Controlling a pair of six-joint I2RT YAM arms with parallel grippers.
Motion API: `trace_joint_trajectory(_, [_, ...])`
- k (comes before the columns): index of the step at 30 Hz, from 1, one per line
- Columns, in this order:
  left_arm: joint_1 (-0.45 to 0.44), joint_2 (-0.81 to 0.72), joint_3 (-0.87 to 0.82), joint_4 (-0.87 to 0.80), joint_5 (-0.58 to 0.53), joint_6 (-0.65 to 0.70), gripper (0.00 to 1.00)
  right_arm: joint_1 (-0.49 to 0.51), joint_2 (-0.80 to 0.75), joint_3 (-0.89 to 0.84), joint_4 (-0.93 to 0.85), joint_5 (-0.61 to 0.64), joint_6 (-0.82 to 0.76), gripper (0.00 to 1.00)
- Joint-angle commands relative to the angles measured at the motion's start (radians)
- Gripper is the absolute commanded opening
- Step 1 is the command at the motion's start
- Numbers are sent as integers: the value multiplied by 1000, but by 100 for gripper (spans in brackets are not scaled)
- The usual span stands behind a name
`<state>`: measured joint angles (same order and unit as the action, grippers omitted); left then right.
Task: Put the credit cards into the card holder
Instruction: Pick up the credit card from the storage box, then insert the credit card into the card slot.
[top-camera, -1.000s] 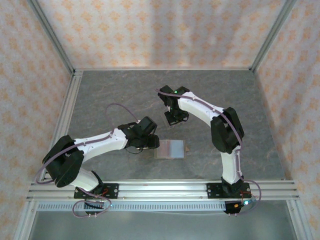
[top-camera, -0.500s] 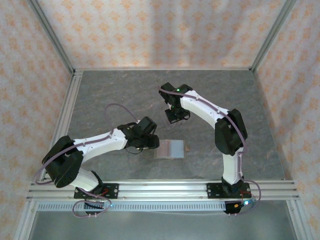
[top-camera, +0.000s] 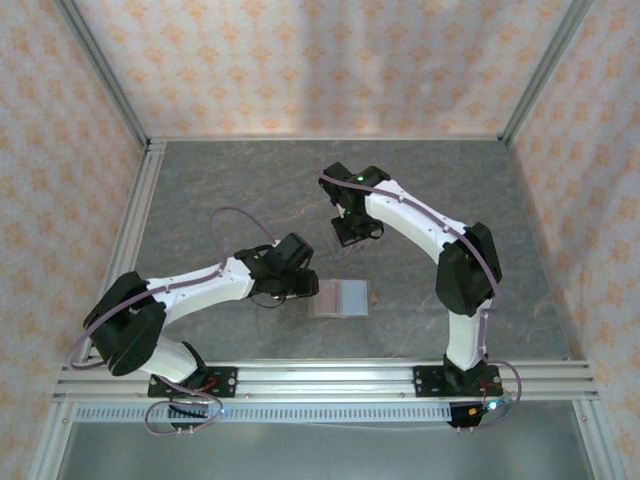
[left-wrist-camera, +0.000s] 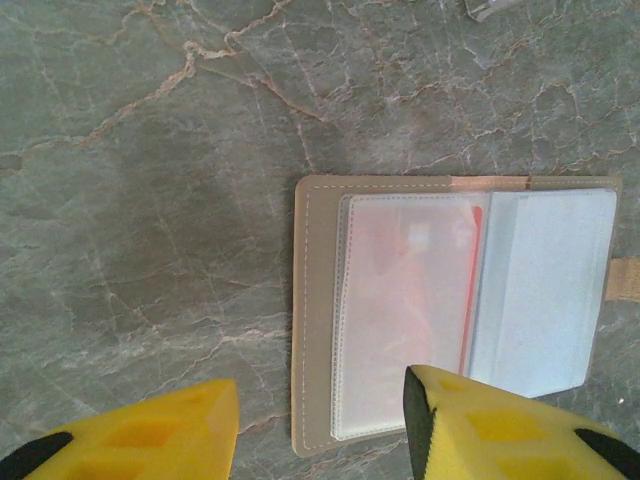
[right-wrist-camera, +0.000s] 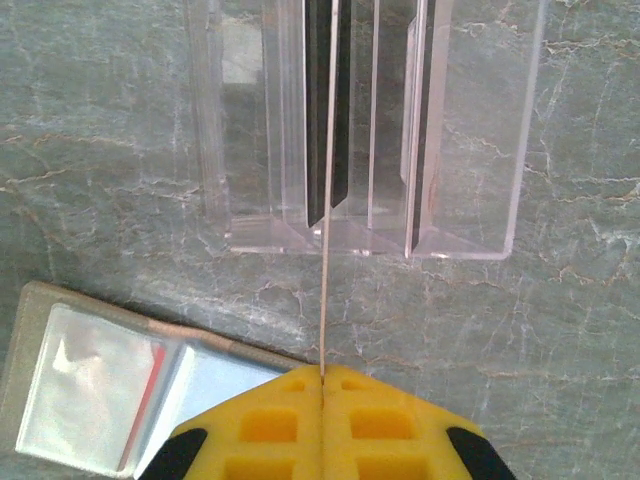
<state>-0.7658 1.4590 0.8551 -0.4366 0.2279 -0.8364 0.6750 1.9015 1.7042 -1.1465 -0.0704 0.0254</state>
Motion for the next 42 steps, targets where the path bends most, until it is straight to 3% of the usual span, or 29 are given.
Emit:
trace_joint_trajectory(1, [-12,-32,-16,-4,-27,4,48,14,-68,29,-50,23,24,0])
trace_joint_trajectory(12, [-12,-32,3,-28,-13,28,49,26,-235,-136,20,-53,105,0])
trace_joint_trajectory(20, [-17,-7,47,-71,7,67,53,67,-458,-434,253,-161,256,0])
trace_joint_trajectory(29, [-52,67,131,-149,-2,104,53,135,-689,-832,666,-259,493,0])
trace_joint_trajectory(36, [-70,140,177,-177,-13,110,50,172,-754,-1011,862,-266,575,0])
trace_joint_trajectory(42, [-75,182,187,-180,-29,102,48,172,-759,-1088,931,-286,586,0])
